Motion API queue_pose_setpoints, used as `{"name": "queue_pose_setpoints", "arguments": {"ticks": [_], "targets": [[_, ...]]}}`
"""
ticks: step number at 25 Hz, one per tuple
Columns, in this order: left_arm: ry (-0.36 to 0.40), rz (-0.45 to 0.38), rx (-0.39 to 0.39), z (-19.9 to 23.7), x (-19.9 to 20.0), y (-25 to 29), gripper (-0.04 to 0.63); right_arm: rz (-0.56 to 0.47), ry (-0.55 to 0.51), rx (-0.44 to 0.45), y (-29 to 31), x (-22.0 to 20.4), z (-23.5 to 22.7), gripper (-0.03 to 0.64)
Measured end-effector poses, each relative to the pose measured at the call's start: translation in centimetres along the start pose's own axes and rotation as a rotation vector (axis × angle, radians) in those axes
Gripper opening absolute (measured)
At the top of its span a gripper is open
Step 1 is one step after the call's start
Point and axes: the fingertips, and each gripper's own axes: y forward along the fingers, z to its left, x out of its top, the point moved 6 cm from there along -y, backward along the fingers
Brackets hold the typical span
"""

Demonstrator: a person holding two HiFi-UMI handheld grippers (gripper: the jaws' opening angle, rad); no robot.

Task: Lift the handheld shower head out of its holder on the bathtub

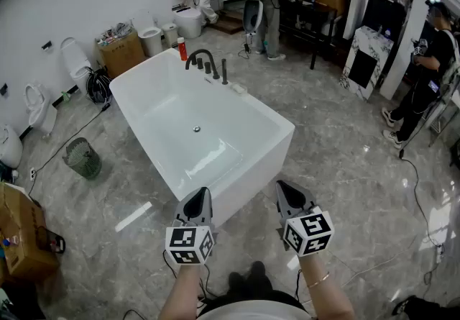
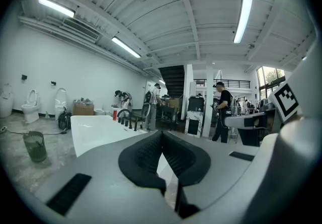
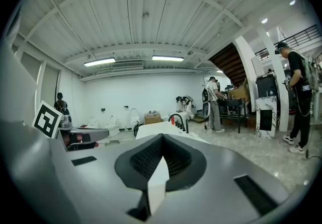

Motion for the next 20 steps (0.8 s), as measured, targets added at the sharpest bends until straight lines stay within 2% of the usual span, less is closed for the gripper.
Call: {"name": "queue_pose_setpoints", "arguments": {"ticks": [11, 20], "targets": [[0.011, -0.005, 0.006, -2.0, -0.5, 1.1, 0.02, -0.012, 0.007, 0.02, -0.8, -0.3, -2.6, 0.006], [0.022, -0.017, 0.032, -3.6, 0.0, 4.1, 0.02, -0.044, -0.009, 0.047, 0.6, 0.7, -6.7, 0.008]]}}
